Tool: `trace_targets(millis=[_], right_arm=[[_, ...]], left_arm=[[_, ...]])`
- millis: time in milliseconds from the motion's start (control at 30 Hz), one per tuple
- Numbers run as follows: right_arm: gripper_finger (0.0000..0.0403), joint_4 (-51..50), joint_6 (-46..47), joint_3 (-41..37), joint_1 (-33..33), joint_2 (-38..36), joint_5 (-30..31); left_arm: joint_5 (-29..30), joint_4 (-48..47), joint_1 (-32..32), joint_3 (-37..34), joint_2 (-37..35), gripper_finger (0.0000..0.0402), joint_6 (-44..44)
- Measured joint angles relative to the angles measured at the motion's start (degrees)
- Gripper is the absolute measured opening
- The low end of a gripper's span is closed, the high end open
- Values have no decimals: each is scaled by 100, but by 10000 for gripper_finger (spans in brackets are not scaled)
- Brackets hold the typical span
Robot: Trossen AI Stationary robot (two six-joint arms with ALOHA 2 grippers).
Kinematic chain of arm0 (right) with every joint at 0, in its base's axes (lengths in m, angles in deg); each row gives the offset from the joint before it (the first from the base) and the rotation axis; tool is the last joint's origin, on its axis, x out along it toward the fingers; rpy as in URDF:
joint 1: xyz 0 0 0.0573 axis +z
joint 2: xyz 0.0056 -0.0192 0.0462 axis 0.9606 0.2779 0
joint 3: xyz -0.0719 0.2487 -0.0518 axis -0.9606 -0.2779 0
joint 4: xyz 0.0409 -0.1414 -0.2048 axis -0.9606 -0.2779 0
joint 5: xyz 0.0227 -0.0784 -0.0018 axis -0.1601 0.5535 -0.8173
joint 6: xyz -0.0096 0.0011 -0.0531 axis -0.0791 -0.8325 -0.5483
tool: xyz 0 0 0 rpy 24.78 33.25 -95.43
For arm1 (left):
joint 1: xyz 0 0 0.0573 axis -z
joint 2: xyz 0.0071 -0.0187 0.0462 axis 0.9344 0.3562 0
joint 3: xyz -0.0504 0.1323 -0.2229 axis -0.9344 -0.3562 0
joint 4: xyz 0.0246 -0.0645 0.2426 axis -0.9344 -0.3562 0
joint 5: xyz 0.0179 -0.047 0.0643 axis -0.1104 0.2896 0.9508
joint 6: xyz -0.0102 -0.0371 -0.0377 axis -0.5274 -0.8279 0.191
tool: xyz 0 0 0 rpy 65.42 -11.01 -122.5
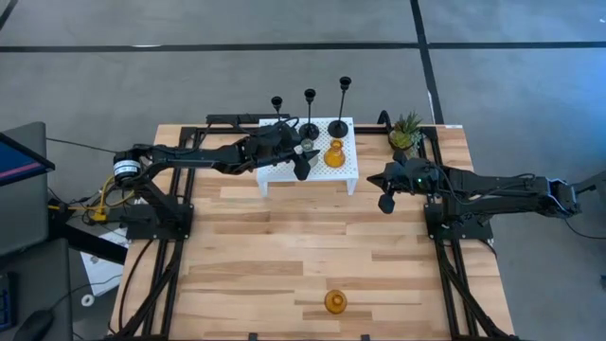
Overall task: Pick & Place candle stick holders
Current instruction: Put the clear candle holder on the shelf, then put the orange candle holder on the white shelf
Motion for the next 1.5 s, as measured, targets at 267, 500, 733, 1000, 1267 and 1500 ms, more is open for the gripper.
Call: trace_targets(millis=[267,500,733,1000,1267,1500], right_arm=[[0,0,0,2,0,2,-2],[0,0,0,0,1,2,-2],[0,-2,-2,2,4,2,-2],[0,-2,0,0,4,2,-2],[0,-4,0,2,4,0,-2],[0,-4,0,1,2,2,-2]], left_arm=[[4,12,2,0,0,230,154],[42,-178,0,-2,-79,241,389],[44,-538,2,-7,-359,270,389],[42,-584,24,-7,-422,312,391],[42,-580,24,-7,-422,350,391],[39,-774,114,-7,-651,359,391]])
